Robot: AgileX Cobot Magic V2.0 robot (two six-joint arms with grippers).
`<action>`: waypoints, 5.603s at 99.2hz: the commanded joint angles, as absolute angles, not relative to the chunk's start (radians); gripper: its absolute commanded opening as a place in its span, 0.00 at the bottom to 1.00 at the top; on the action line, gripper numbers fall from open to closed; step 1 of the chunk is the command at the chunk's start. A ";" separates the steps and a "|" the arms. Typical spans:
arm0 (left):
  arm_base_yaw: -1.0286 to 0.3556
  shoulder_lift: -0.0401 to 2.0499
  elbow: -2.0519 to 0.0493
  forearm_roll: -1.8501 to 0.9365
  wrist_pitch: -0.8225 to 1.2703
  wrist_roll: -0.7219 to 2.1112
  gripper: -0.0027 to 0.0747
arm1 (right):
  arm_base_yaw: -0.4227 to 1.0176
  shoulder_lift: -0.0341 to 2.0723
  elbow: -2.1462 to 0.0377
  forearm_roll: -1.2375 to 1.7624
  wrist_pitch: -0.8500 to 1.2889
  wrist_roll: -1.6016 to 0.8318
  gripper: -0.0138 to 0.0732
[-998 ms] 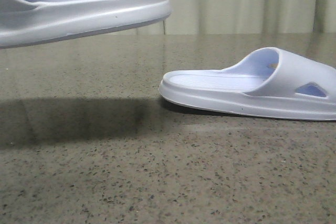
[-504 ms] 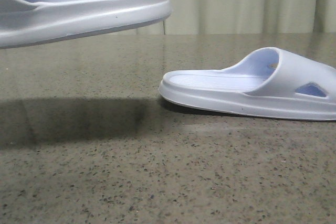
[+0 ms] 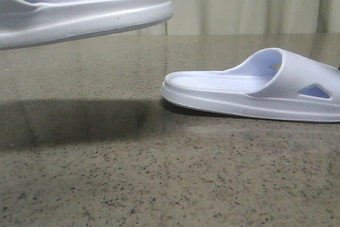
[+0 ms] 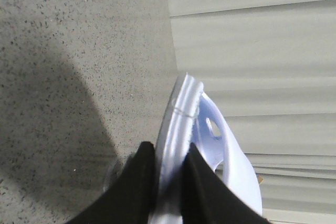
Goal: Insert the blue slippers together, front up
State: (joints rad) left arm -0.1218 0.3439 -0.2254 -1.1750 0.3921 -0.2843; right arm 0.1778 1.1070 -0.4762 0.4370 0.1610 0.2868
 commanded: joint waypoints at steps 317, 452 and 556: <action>-0.131 0.350 -0.260 -1.549 0.584 -0.076 0.06 | 0.303 0.870 -0.769 1.021 0.589 -0.210 0.04; -0.131 0.350 -0.260 -1.571 0.676 -0.059 0.06 | 0.424 1.129 -0.769 1.445 0.629 -0.845 0.04; -0.131 0.351 -0.260 -1.571 0.570 -0.023 0.06 | 0.424 0.776 -0.769 1.144 -0.025 -0.905 0.73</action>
